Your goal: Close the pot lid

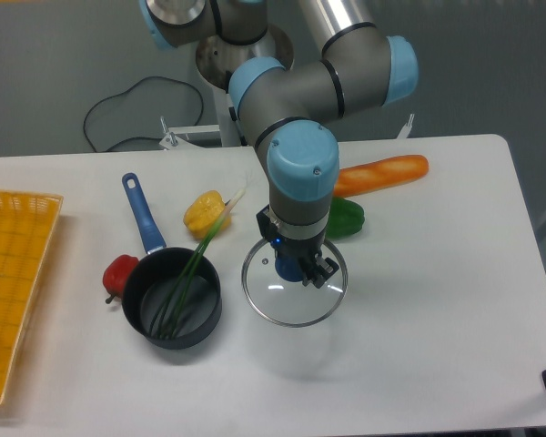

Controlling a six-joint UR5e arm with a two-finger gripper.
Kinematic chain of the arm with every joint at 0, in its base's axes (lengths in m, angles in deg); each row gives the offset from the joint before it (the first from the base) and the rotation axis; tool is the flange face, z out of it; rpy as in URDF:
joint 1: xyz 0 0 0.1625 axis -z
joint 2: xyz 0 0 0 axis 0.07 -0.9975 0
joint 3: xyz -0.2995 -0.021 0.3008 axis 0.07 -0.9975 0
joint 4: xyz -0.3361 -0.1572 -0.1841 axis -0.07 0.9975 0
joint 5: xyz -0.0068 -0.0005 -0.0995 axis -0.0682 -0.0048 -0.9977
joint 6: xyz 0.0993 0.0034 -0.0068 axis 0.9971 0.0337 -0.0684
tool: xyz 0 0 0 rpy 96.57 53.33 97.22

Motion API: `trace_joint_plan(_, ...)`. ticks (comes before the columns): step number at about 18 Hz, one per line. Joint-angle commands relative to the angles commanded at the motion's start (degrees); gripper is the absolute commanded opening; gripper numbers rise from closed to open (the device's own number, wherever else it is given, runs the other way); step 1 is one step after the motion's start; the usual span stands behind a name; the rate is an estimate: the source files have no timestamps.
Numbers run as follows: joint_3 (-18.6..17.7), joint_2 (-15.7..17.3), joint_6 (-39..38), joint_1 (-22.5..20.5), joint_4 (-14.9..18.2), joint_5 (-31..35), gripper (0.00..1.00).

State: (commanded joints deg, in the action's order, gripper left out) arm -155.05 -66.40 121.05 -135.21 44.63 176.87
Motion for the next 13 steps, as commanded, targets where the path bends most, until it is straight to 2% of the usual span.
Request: trace_joint_plan(13,0.2,0.0,-1.4,0.2,-0.1,1.7,0.56)
